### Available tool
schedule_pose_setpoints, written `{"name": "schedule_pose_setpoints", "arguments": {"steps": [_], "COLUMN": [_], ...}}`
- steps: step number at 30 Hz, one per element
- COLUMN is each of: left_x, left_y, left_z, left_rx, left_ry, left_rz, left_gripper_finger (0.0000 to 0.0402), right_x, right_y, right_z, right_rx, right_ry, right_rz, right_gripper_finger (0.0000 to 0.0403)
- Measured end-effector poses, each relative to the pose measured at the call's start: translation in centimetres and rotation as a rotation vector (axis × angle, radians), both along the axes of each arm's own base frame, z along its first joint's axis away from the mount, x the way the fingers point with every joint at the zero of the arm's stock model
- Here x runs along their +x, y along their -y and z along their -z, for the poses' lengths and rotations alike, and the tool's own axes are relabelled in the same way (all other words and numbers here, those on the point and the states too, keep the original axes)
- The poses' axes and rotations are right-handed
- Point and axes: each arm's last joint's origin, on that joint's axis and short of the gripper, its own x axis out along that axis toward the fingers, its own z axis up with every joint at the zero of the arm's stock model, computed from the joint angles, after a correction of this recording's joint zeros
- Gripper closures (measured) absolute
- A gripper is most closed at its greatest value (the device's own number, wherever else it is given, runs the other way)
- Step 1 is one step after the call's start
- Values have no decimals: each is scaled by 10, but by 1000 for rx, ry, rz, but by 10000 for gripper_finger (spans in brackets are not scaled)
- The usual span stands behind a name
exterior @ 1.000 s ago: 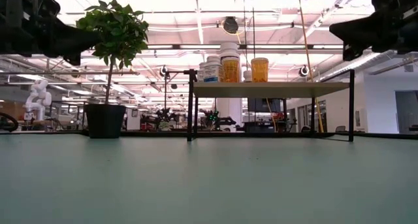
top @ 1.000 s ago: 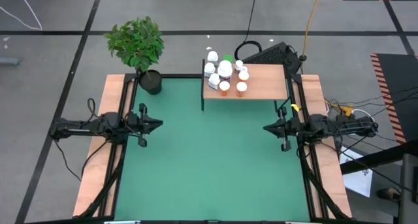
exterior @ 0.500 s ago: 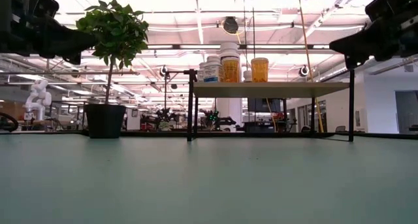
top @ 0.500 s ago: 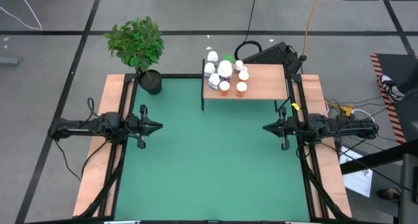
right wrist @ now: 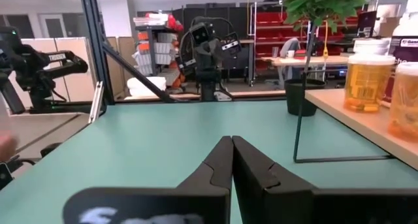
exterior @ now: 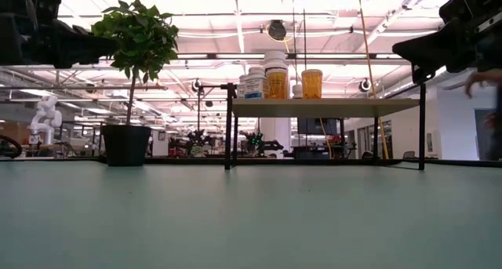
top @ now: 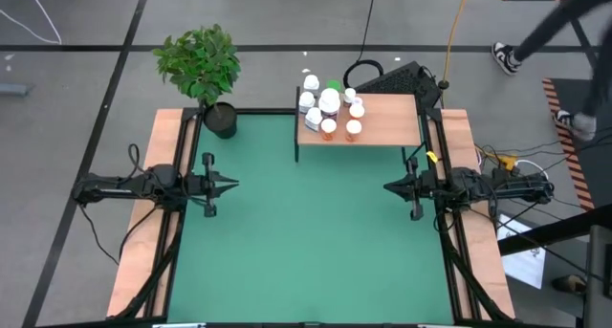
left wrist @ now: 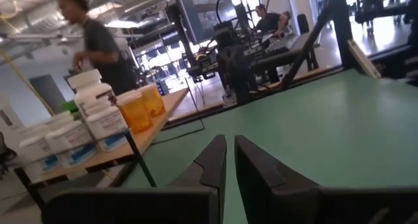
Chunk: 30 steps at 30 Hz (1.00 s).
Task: Pick and place medicine bottles onto shelf by color
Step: Return to Home Position
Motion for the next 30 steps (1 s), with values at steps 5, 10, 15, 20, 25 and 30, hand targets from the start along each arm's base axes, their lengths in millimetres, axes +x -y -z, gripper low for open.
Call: {"name": "schedule_pose_setpoints", "arguments": {"steps": [5, 10, 15, 20, 25, 30], "left_x": [0, 0, 0, 0, 0, 0], "left_y": [0, 0, 0, 0, 0, 0], "left_z": [0, 0, 0, 0, 0, 0], "left_rx": [4, -38, -34, -33, -32, -32], "left_ry": [0, 3, 2, 2, 2, 2], "left_rz": [-1, 2, 1, 1, 1, 1], "left_gripper_finger": [366, 366, 366, 366, 366, 366], "right_x": [0, 0, 0, 0, 0, 0], "right_y": [0, 0, 0, 0, 0, 0], "right_z": [0, 0, 0, 0, 0, 0], "right_rx": [0, 0, 0, 1, 1, 1], "right_ry": [-1, -1, 1, 3, 3, 4], "right_rz": [0, 0, 0, 1, 1, 1], "right_gripper_finger": [403, 403, 403, 403, 403, 403]}}
